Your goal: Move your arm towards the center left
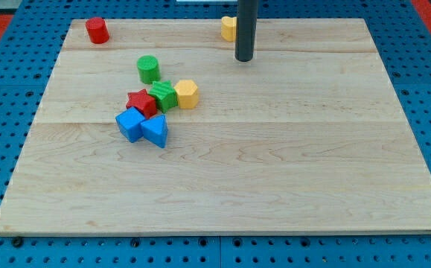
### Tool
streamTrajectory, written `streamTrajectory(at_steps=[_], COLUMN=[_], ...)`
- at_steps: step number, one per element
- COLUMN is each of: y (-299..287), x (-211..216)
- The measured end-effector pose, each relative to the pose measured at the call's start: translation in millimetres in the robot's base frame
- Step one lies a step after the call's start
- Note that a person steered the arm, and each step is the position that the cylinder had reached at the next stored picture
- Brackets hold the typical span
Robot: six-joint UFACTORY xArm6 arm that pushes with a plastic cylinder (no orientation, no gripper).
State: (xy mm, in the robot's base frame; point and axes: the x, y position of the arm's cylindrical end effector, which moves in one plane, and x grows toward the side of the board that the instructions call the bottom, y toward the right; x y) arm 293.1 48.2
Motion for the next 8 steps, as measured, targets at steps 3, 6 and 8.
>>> streamTrajectory(at_steps=[3,6,8], y=[5.4,16.0,-41.5], x=[-2.0,-7.1,-25.4])
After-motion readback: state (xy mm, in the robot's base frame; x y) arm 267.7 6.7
